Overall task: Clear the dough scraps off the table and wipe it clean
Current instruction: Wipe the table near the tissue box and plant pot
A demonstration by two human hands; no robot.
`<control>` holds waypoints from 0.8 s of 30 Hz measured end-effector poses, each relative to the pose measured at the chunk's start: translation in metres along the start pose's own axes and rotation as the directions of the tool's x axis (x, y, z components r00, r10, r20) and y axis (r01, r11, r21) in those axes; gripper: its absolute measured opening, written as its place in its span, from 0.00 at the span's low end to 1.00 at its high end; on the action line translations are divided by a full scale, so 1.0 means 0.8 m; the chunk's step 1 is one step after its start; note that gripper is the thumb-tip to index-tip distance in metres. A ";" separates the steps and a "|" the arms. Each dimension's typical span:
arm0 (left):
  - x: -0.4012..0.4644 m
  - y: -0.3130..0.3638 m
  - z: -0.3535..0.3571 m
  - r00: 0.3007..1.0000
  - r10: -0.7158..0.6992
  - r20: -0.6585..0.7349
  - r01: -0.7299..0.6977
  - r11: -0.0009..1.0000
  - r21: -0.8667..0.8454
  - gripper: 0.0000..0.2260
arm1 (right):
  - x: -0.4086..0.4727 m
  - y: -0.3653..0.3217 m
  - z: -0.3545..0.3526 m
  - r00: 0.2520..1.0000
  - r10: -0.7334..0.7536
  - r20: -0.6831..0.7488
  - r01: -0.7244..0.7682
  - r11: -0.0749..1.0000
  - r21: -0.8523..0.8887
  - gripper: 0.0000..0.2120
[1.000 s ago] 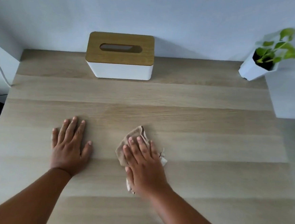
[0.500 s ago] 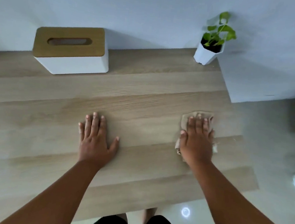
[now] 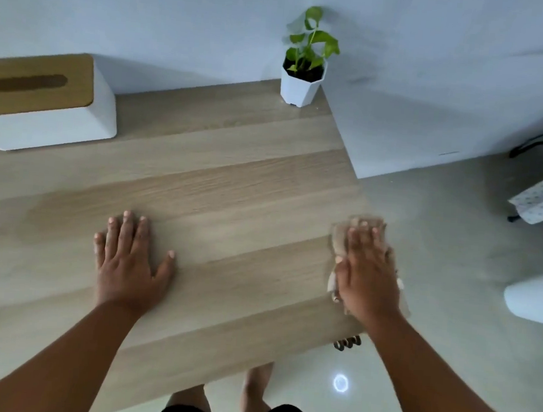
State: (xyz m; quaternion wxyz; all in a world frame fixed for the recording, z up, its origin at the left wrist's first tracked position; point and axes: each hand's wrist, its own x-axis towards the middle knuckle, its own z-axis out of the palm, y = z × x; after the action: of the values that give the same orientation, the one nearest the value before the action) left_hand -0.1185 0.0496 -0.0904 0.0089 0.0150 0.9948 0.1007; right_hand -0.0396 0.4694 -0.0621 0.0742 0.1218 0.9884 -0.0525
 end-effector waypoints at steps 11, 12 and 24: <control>0.002 -0.003 0.000 1.000 -0.013 -0.005 0.013 1.000 0.013 0.40 | -0.081 -0.125 0.048 0.892 -0.452 -0.019 0.452 0.890 0.062 0.32; 0.002 -0.002 -0.001 1.000 -0.013 -0.006 0.013 1.000 0.013 0.40 | -0.089 -0.121 0.050 0.857 -0.516 -0.011 0.516 0.856 0.035 0.32; 0.003 0.000 -0.002 1.000 -0.010 -0.006 0.010 0.999 0.031 0.38 | 0.018 -0.067 0.014 0.999 0.032 -0.042 -0.030 0.999 0.042 0.32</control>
State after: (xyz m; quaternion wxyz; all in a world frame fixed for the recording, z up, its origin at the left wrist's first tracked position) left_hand -0.1209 0.0496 -0.0889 0.0060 0.0099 0.9963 0.0852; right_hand -0.0653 0.4199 -0.0710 0.0512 0.1398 0.9864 -0.0691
